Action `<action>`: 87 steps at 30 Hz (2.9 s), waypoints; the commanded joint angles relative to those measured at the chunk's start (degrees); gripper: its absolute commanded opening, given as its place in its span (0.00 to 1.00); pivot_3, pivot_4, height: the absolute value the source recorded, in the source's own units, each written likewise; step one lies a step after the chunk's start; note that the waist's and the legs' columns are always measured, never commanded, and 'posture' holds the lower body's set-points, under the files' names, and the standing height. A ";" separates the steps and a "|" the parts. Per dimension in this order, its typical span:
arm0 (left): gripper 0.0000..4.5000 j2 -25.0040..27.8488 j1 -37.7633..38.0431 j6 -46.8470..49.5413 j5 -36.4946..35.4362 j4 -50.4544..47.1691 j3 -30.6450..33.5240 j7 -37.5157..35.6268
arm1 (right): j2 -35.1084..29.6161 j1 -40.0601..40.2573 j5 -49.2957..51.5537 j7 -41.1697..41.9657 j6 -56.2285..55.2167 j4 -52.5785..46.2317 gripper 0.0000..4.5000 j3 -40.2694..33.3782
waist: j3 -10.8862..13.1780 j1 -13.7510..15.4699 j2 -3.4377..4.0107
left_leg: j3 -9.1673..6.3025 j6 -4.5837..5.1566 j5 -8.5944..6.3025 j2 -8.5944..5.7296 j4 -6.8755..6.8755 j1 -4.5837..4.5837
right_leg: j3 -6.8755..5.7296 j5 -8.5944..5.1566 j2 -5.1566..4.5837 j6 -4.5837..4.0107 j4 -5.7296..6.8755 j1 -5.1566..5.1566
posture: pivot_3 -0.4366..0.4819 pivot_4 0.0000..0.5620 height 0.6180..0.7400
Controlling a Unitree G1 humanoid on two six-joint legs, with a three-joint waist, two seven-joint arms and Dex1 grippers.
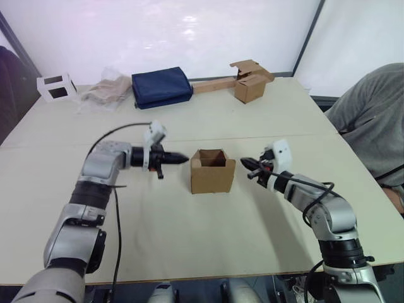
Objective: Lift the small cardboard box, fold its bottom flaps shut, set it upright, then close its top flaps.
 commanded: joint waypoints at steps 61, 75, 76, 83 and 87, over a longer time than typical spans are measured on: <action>0.02 -8.26 -10.30 -16.46 4.92 22.67 -2.86 6.65 | -4.40 -3.06 7.82 15.42 4.00 -14.69 0.00 11.40 | -0.02 0.21 0.00 | -0.02 -0.01 0.01 -0.03 0.04 0.02 | -0.02 -0.01 0.00 0.00 0.07 -0.02 | 0.48 0.27 1.00; 0.02 -10.67 -12.69 -19.60 6.59 27.19 -2.75 3.40 | -0.14 -5.43 -1.44 14.70 -3.56 -1.50 0.00 15.65 | -0.02 -0.09 -0.01 | -0.02 -0.02 0.01 -0.04 0.03 0.02 | -0.02 -0.01 -0.01 0.00 0.07 -0.02 | 0.48 0.27 1.00; 0.02 -10.52 -12.43 -19.23 6.61 26.74 -2.83 2.83 | -0.16 -5.38 -2.21 14.67 -3.84 -1.07 0.00 16.10 | -0.02 -0.08 -0.01 | -0.02 -0.02 0.01 -0.04 0.03 0.02 | -0.02 -0.01 -0.01 0.00 0.07 -0.02 | 0.48 0.27 1.00; 0.02 -9.50 -10.54 -18.69 7.40 25.03 -2.81 2.23 | -0.47 -4.57 -5.36 14.99 -4.38 -0.28 0.00 17.80 | -0.02 -0.12 0.00 | -0.02 -0.02 0.01 -0.04 0.04 0.03 | -0.02 -0.01 -0.01 0.00 0.07 -0.01 | 0.48 0.27 1.00; 0.02 -8.12 -8.40 -16.66 6.50 20.77 -2.30 1.65 | -0.37 -4.13 -5.33 15.10 -4.05 -0.87 0.00 17.43 | -0.02 -0.13 0.00 | -0.03 -0.02 0.01 -0.03 0.04 0.04 | -0.02 -0.01 -0.01 0.00 0.08 -0.01 | 0.48 0.27 1.00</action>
